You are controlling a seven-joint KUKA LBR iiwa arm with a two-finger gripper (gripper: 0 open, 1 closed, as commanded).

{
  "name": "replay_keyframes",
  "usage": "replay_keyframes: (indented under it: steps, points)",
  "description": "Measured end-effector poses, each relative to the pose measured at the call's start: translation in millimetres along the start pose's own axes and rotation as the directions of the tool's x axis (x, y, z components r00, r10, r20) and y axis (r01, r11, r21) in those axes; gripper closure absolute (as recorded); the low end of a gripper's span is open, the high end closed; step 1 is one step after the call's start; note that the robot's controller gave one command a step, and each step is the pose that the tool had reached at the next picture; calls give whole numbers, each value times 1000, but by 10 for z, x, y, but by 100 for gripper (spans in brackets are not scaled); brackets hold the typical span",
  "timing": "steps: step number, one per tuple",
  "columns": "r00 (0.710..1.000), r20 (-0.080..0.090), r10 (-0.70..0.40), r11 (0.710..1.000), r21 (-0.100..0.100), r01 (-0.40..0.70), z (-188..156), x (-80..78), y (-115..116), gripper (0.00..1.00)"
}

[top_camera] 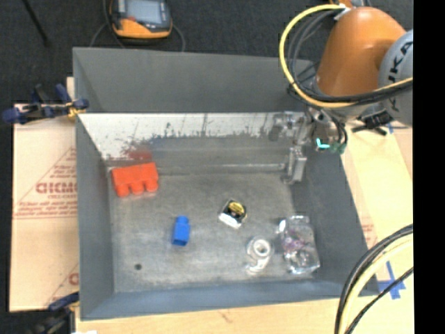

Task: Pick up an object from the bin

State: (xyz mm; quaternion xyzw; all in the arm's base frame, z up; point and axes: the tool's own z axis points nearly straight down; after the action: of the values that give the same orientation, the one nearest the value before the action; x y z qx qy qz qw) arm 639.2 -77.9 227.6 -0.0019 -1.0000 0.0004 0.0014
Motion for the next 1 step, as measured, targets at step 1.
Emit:
replay_keyframes:
  steps: [1]
  points:
    - [963,1,-268,963,-1,268,1601,275,669,0]
